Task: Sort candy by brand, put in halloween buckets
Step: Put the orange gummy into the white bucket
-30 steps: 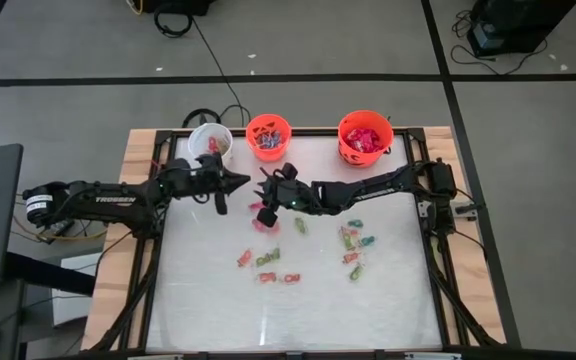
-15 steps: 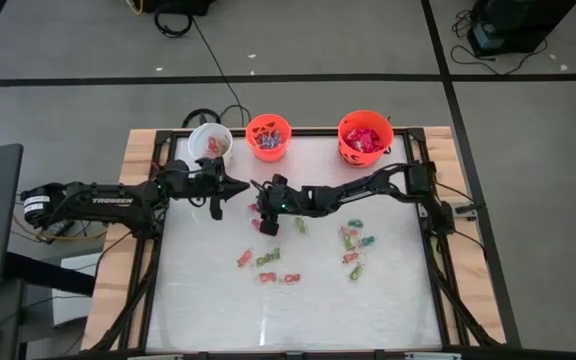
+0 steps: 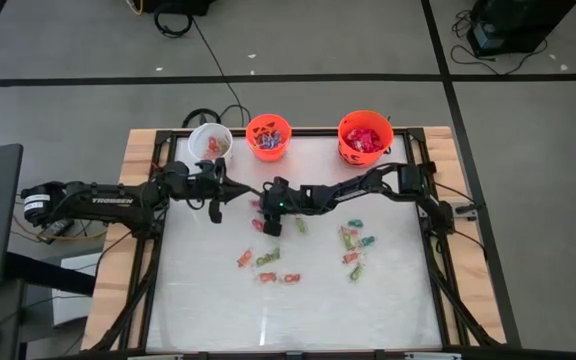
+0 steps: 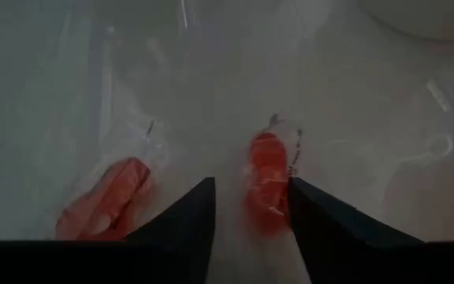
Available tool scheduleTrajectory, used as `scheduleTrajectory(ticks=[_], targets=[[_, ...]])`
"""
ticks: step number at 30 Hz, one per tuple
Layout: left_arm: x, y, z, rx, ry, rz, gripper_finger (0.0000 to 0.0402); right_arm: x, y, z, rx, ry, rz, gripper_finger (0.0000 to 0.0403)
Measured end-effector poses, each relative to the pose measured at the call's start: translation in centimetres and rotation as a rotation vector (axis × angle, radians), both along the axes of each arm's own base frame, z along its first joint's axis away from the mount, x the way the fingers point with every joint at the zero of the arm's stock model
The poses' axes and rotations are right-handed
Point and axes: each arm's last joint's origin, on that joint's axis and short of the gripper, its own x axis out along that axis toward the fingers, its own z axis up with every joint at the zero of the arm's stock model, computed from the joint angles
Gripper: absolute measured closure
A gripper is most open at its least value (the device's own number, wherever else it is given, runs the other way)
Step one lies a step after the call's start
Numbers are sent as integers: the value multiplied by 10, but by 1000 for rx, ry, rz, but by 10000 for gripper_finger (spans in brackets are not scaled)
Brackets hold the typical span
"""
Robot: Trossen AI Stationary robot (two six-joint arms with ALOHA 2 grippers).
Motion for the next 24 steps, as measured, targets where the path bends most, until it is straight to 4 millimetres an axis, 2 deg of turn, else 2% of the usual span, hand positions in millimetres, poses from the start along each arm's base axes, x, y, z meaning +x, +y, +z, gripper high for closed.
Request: scheduleTrajectory(ticks=[4, 10, 17, 21, 24], targets=[[0, 0, 2, -16, -23, 13, 390, -1, -7, 0, 7, -3, -20, 283], [-1, 0, 5, -39, -39, 13, 390, 1, -7, 3, 27, -44, -41, 386], [-8, 2, 12, -43, -80, 19, 390, 5, 0, 9, 22, -104, -55, 396], [-18, -6, 25, 34, -154, -7, 392, 10, 13, 38, -12, -245, -16, 396], [-27, -9, 33, 60, -184, -9, 393, 17, 12, 62, -6, -303, 11, 398]])
